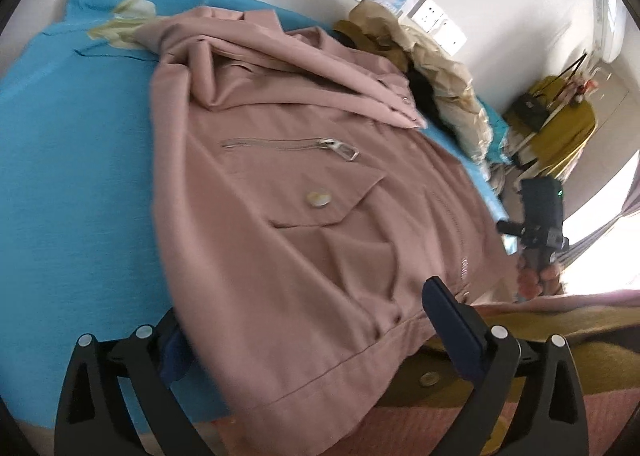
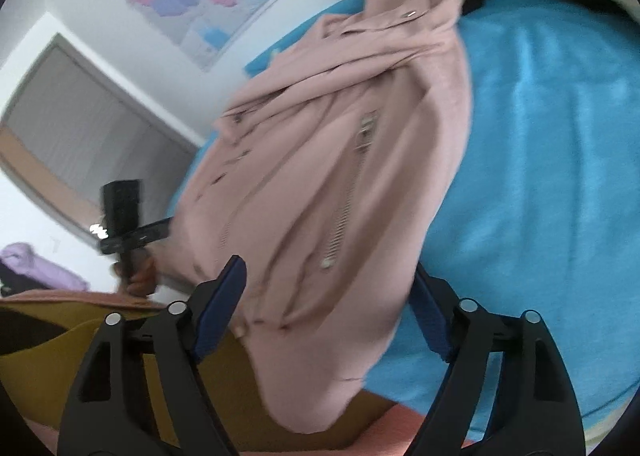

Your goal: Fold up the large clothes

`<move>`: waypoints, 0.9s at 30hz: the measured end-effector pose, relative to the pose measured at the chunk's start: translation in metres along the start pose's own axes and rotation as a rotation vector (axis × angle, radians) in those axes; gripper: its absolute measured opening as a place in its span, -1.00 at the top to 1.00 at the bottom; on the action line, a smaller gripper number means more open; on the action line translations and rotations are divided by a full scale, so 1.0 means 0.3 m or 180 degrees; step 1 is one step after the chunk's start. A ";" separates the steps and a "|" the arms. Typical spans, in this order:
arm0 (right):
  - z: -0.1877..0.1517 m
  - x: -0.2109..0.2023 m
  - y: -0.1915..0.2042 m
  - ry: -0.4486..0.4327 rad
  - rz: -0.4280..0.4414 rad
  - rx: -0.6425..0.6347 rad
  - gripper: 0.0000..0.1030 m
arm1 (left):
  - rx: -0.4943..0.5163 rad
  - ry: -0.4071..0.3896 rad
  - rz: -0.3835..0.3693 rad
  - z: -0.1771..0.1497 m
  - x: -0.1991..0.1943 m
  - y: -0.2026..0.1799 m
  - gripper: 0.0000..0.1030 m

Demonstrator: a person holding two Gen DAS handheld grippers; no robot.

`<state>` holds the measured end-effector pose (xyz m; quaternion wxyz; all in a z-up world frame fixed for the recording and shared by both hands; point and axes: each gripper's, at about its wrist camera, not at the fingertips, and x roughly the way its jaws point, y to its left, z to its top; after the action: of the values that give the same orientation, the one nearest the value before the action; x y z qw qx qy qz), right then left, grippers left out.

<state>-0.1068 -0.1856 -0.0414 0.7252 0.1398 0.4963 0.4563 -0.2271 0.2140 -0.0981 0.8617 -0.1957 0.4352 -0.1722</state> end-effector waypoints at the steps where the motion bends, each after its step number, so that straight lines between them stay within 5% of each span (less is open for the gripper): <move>1: 0.000 0.008 0.006 0.0010 0.0021 -0.0009 -0.47 | -0.0005 -0.0007 -0.0032 0.006 0.010 -0.006 -0.88; 3: 0.000 0.021 0.020 0.0001 0.0059 -0.0041 -0.43 | 0.0000 -0.0023 -0.0030 0.018 0.025 -0.013 -0.86; 7: 0.006 0.046 0.015 0.0028 0.0094 0.0044 0.06 | -0.0032 0.0003 0.0151 0.041 0.060 -0.026 -0.06; 9: -0.001 0.045 0.003 0.0033 0.0094 0.0097 0.61 | -0.0061 0.0009 0.0300 0.047 0.062 -0.024 0.34; 11: -0.008 0.036 -0.025 0.0014 0.0229 0.0265 0.80 | -0.0111 -0.0022 0.0389 0.050 0.053 -0.019 0.83; 20: 0.026 -0.152 0.093 -0.0505 0.0836 0.0095 0.91 | -0.0251 -0.0586 0.0081 0.070 -0.190 -0.031 0.92; 27: 0.041 -0.238 0.147 -0.0632 0.0962 -0.0024 0.91 | -0.0221 -0.0802 -0.0042 0.081 -0.319 -0.063 0.93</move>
<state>-0.1260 -0.2155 0.0355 0.6944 0.2544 0.3938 0.5459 -0.2634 0.2469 -0.0102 0.9012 -0.2483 0.3279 -0.1367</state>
